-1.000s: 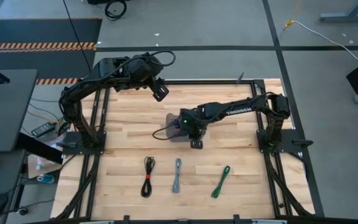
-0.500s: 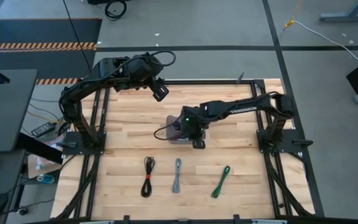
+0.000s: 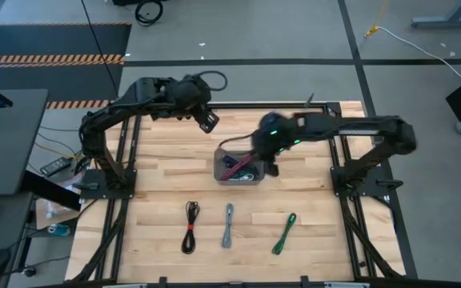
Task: Pick and place USB-C Cables
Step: Put the black charger cable into the black bin
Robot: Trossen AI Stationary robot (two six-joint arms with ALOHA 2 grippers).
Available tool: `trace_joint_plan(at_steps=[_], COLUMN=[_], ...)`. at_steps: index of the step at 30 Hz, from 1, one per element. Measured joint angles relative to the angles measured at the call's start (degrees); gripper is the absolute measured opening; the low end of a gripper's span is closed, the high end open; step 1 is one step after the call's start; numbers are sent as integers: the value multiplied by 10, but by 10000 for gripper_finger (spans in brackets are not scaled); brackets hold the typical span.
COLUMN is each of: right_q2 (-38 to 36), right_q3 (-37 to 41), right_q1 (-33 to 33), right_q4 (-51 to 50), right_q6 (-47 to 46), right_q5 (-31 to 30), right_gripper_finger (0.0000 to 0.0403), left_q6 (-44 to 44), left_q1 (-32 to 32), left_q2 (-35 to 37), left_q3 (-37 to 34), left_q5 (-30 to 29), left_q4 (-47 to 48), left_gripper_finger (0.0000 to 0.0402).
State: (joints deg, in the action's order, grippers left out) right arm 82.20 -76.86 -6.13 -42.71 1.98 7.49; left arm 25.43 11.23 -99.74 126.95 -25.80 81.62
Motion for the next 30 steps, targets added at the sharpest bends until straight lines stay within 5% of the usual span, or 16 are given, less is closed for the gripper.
trace_joint_plan(at_steps=[9, 15, 20, 26, 30], right_q2=[-210, -308, -340, -342, -335], right_q3=[-1, -1, -1, -1, -1], right_q1=[0, 0, 0, 0, 0], right_q4=[-56, -60, -63, -71, -72], right_q6=[-60, -78, -75, -52, -36], right_q5=[-113, -137, -137, -137, -137], right_gripper_finger=[121, 122, 123, 122, 122], left_q6=[150, 410, 651, 843, 912], left_q1=[-45, -117, -188, -287, -342], left_q2=[1, 0, 0, 0, 0], left_q3=[-156, -306, -402, -459, -468], left_q5=[141, 148, 197, 239, 244], left_q4=[29, 43, -48, -192, -198], left_gripper_finger=[188, 188, 187, 188, 187])
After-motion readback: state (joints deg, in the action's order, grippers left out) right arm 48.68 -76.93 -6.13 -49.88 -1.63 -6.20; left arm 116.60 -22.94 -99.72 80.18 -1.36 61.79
